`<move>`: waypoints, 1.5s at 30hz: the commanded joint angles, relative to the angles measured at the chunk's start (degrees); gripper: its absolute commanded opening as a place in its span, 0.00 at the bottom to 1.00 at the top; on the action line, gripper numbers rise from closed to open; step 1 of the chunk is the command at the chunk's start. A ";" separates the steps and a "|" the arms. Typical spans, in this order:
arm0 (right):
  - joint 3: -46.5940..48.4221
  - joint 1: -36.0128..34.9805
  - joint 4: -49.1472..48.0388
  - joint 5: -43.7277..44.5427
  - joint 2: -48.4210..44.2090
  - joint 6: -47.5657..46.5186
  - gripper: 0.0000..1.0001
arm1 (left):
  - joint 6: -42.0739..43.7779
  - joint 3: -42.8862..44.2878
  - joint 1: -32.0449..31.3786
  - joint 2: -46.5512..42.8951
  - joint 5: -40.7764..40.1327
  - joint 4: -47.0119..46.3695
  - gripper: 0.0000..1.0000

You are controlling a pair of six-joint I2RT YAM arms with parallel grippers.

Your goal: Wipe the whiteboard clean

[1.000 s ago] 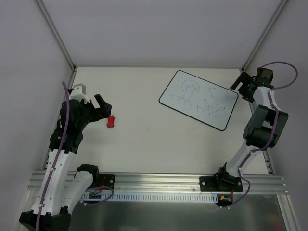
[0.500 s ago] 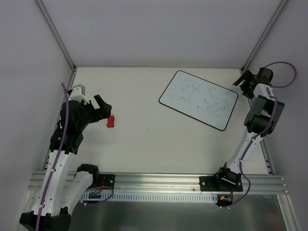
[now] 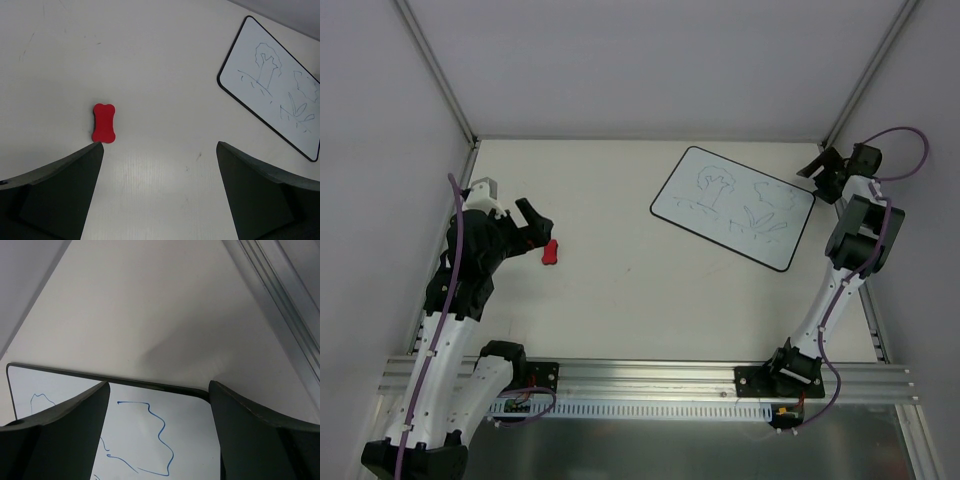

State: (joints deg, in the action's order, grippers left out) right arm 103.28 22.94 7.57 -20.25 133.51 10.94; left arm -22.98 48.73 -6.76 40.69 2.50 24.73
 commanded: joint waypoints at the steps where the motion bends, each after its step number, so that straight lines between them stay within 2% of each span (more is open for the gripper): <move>1: -0.36 0.53 0.34 -2.60 1.05 2.77 0.85 | -0.75 -0.39 -0.18 -1.05 0.48 -1.35 0.99; 8: -3.97 0.61 0.69 -3.65 0.26 3.03 0.85 | -0.75 -1.18 -0.18 -3.33 0.57 -1.26 0.99; 13: -3.79 0.27 5.42 -3.48 -0.18 2.86 0.85 | -1.01 -1.88 -0.18 -5.44 0.93 -1.18 0.99; 19: -9.32 -1.49 10.43 -3.48 -5.36 1.72 0.83 | -1.10 -2.50 -0.18 -7.64 1.28 -1.18 0.99; 27: -15.56 -7.99 21.76 -5.76 -13.89 -6.00 0.83 | -0.75 -2.76 -0.18 -8.34 1.98 -1.26 0.99; 31: -18.03 -9.49 22.49 -5.77 -16.79 -12.24 0.84 | -0.31 -2.59 -0.18 -7.82 2.42 -1.18 0.99; 38: -6.45 -10.89 26.25 -6.91 -8.72 -18.48 0.84 | -0.13 -2.41 -0.18 -5.80 3.47 -1.26 0.99; 45: 4.28 -15.46 31.35 -8.05 -1.24 -22.00 0.85 | 0.40 -3.55 -0.18 -2.29 4.00 -1.18 0.99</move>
State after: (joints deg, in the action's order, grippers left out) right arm 104.07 10.26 33.58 -26.68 129.91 -7.03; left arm -23.20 45.89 -6.76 37.01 4.62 24.71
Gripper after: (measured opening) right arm 0.848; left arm 0.987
